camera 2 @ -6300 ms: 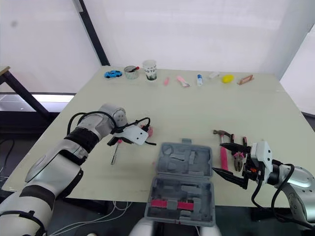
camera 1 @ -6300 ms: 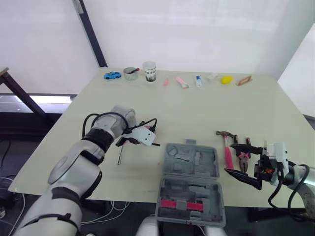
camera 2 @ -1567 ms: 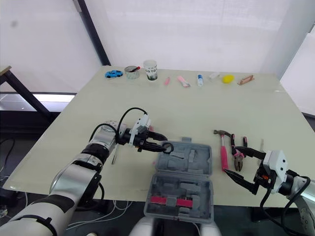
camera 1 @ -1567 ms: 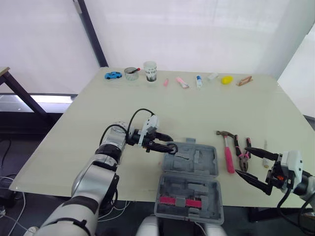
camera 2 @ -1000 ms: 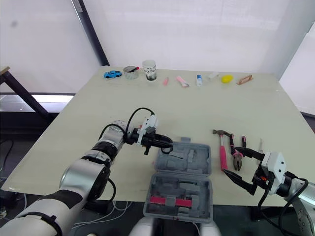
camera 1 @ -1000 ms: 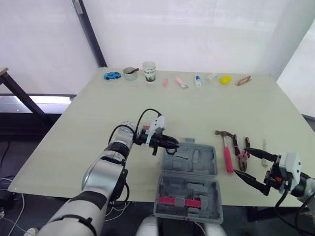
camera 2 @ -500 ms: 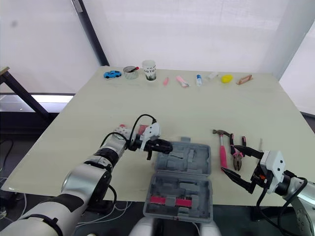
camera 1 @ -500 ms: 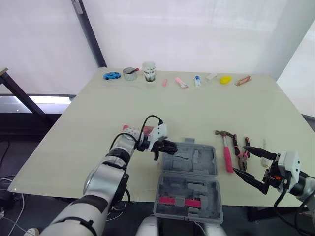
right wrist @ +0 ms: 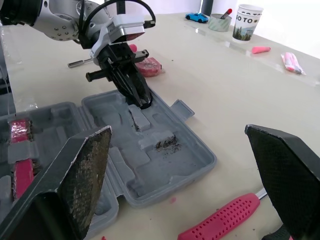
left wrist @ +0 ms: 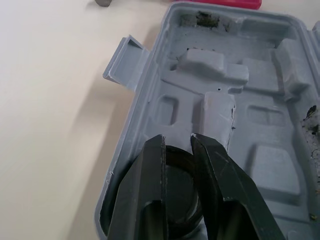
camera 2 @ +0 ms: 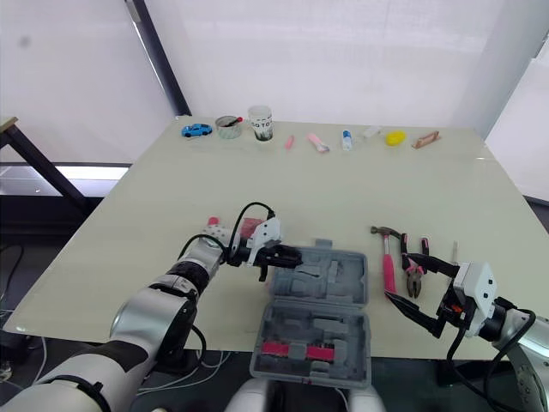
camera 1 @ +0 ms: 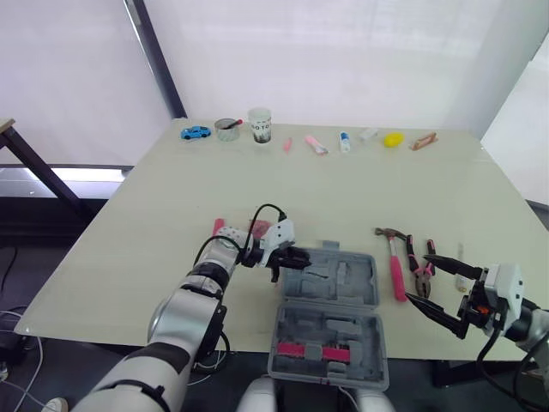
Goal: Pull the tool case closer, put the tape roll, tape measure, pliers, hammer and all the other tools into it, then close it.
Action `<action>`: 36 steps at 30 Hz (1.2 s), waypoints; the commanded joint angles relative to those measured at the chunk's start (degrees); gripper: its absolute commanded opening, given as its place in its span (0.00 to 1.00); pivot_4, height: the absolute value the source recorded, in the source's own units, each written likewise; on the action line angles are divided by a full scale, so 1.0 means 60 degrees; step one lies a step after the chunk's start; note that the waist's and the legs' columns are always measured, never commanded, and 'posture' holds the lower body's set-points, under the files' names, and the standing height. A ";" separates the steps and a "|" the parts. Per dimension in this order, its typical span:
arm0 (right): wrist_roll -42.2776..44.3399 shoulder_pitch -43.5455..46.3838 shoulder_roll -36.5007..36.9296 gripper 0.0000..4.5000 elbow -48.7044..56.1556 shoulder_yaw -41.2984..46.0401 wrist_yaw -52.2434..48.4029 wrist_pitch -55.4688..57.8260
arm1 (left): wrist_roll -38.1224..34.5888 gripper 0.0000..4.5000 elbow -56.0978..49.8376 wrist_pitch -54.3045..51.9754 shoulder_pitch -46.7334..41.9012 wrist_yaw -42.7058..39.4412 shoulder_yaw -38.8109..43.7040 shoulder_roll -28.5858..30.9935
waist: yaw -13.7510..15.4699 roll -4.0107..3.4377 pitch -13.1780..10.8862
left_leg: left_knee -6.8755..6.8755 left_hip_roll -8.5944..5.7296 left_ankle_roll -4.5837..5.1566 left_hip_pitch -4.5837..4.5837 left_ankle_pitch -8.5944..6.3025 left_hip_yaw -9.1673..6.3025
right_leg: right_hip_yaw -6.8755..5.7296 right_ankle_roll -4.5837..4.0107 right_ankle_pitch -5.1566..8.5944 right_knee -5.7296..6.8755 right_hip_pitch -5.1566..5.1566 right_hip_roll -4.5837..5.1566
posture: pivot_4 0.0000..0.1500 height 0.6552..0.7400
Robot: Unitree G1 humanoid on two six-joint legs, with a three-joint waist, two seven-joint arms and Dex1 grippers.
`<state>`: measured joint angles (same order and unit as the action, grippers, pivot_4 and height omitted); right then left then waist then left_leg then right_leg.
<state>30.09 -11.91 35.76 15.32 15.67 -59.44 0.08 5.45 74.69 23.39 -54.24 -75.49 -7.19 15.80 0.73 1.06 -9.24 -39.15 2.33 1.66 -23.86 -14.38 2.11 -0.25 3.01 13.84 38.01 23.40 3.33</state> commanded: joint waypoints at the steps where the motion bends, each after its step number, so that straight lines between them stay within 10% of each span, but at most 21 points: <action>1: 0.0321 -0.0015 0.0021 1.00 0.0391 0.0198 0.0049 0.0048 | -0.0823 0.20 -0.0578 0.0099 0.0016 -0.0923 0.0657 0.0104 | -0.0002 0.0001 -0.0001 | 0.0001 0.0000 0.0000 0.0000 0.0000 0.0000 | 0.0000 0.0000 0.0000 0.0000 0.0000 0.0000 | 1.00 1.00; 22: 0.0551 -0.1140 -0.0551 1.00 -0.0527 0.1934 0.1349 0.0107 | -0.4610 0.20 -0.9261 -0.4160 0.6687 0.0728 0.3991 0.3177 | -0.0013 -0.0011 0.0003 | 0.0013 0.0023 -0.0002 0.0018 -0.0001 -0.0021 | 0.0019 -0.0004 -0.0001 0.0002 0.0002 0.0005 | 1.00 1.00; 30: -0.0029 -0.2184 -0.1088 1.00 -0.0581 0.2513 0.2219 -0.0297 | -0.5055 0.99 -1.1053 -0.4427 0.9984 0.2162 0.5405 0.3333 | 0.0021 -0.0019 0.0010 | 0.0021 0.0065 -0.0004 0.0025 -0.0002 0.0000 | 0.0024 -0.0043 0.0024 -0.0005 0.0006 0.0026 | 1.00 1.00; 36: -0.0053 -0.3190 -0.1813 1.00 -0.0590 0.2673 0.2369 -0.0697 | -0.5134 1.00 -1.1491 -0.4131 1.1302 0.3261 0.6115 0.2894 | 0.0011 -0.0028 0.0018 | 0.0031 0.0071 -0.0005 0.0026 -0.0003 0.0010 | 0.0023 -0.0044 0.0026 -0.0013 0.0010 0.0040 | 1.00 1.00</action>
<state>29.53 -30.35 25.34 10.60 29.73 -45.62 -1.98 -24.40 7.82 -2.72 12.70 -57.74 27.04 33.56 0.80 0.90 -9.14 -38.97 2.74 1.63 -23.72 -14.40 2.18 -0.11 2.75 14.00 37.93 23.49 3.58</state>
